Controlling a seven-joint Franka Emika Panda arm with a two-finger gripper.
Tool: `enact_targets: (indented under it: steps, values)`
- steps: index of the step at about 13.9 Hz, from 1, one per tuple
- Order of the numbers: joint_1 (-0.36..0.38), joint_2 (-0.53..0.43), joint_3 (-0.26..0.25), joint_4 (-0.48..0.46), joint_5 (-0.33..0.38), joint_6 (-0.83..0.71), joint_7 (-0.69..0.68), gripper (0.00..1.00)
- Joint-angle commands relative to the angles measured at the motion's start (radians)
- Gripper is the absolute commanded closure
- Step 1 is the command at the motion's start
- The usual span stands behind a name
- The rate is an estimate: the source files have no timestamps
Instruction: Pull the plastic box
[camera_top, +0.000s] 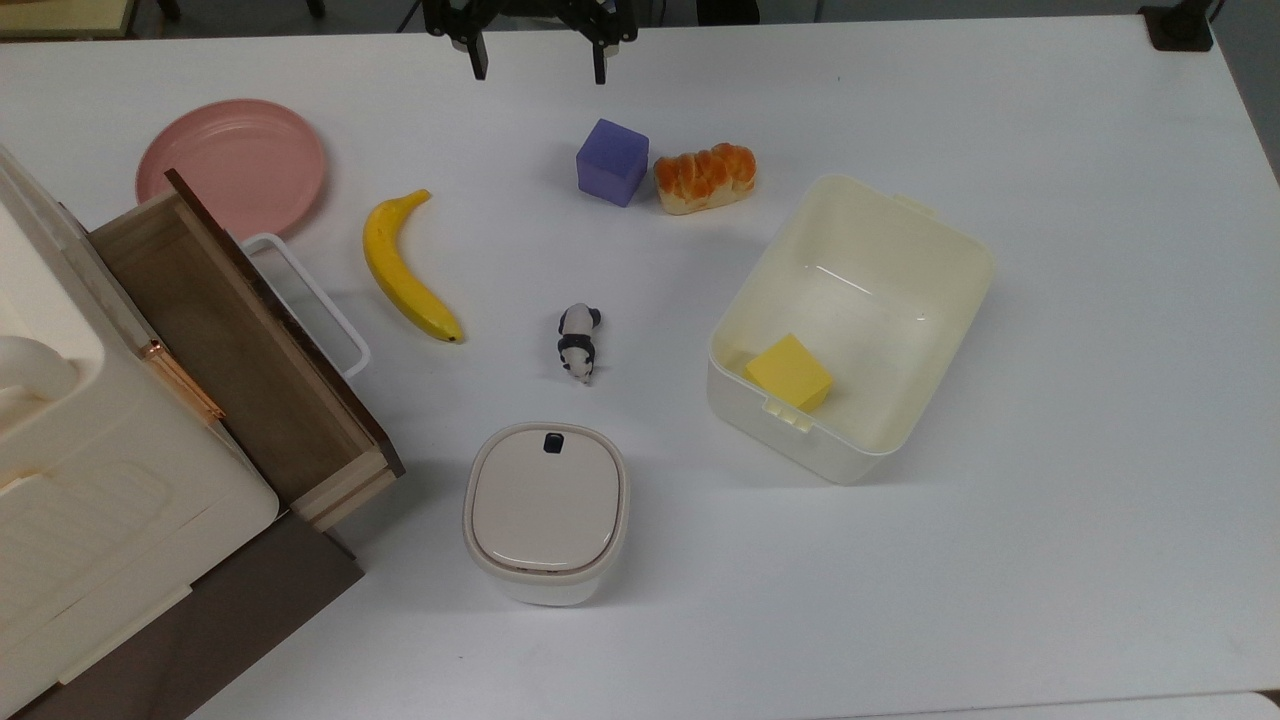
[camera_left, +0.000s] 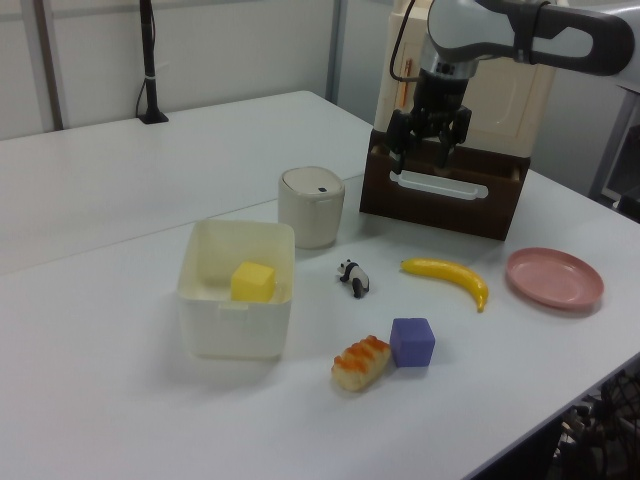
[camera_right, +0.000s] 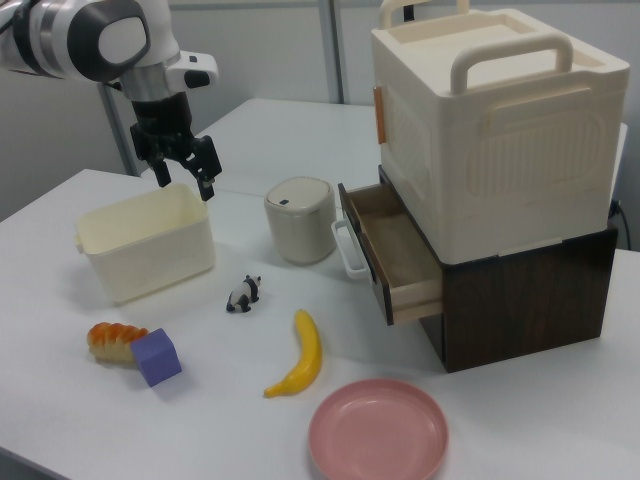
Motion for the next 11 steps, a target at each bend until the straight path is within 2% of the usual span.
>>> enact_targets:
  steps: [1,11]
  values:
    - [0.012,-0.002,-0.014,0.032,0.025,-0.035,-0.008,0.0]
    - [-0.001,0.007,-0.019,0.072,0.025,-0.033,-0.017,0.0]
